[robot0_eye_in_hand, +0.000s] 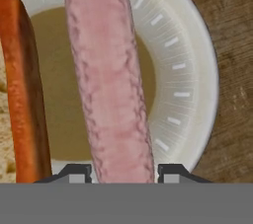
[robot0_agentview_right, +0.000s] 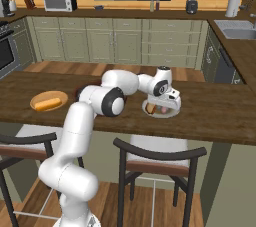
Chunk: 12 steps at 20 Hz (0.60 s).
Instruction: Place one bun and one sausage from the bowl on each plate.
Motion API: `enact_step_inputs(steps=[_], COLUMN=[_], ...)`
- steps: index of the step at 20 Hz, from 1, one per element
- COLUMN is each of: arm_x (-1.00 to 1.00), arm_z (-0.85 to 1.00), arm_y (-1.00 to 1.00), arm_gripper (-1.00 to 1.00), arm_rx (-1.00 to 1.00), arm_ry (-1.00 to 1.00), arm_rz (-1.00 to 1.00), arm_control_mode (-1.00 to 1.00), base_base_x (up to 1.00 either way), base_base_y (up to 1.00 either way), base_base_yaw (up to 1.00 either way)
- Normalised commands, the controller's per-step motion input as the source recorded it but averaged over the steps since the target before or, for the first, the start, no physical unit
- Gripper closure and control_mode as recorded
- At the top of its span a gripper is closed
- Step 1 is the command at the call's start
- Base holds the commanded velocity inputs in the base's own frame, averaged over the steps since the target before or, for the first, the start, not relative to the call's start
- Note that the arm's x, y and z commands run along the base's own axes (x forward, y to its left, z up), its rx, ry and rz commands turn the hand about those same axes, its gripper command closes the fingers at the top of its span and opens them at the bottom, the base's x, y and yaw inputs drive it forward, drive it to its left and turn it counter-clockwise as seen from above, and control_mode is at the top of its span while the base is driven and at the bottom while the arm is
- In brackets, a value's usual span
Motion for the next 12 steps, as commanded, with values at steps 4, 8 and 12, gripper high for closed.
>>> enact_step_inputs(steps=[4,8,12], arm_x=[0.00,0.00,-0.02], arm_z=[0.00,0.00,0.01], arm_y=[0.00,0.00,0.00], arm_gripper=[-1.00,-1.00,-1.00], arm_rx=[0.00,0.00,0.00], arm_ry=[0.00,0.00,-0.01], arm_rz=[0.00,0.00,0.00], arm_control_mode=[-1.00,-1.00,-1.00], base_base_x=[0.00,0.00,0.00], base_base_y=[0.00,0.00,0.00], base_base_yaw=[0.00,0.00,0.00])
